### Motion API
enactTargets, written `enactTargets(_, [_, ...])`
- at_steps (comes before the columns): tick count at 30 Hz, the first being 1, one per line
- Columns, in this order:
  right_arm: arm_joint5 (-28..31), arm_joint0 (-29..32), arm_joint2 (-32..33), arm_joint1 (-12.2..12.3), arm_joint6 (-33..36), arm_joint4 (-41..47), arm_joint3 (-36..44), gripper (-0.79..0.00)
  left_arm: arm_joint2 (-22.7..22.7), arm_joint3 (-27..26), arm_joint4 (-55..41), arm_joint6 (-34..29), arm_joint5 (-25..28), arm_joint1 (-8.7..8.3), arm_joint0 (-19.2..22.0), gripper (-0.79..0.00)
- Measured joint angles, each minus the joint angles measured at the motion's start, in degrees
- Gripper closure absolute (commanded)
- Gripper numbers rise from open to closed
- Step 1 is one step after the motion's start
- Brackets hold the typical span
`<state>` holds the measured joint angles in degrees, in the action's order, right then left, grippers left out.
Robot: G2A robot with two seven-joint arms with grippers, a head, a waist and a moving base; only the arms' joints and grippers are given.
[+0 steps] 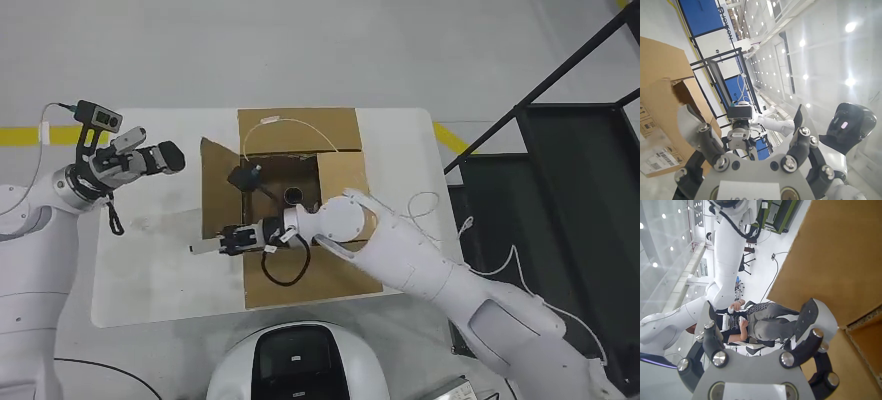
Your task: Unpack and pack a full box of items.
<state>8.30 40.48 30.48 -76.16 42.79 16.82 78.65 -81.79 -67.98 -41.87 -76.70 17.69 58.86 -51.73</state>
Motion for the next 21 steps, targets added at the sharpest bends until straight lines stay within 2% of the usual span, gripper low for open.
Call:
enactTargets(5, [0.78,-3.07,-3.57,-3.55,-1.37,0.58,-6.22,-0.785,1.67,1.52,4.42,1.09,-2.87,-0.14,-0.07,-0.785])
enactTargets(9, [1.54,-2.98,-2.94,-3.99,-1.42,-0.44,-7.17,-0.785,4.97,5.0,8.51,2.7,-4.39,0.28,0.71,-0.785])
enactTargets(16, [1.99,1.32,2.63,-1.27,0.04,-3.91,-2.59,-0.785,8.52,11.0,12.01,5.12,-2.62,1.0,2.16,-0.785])
enactTargets(21, [3.24,8.93,11.86,2.83,0.37,-6.79,5.13,-0.785,10.51,14.03,14.24,6.85,-1.6,1.46,2.94,-0.785])
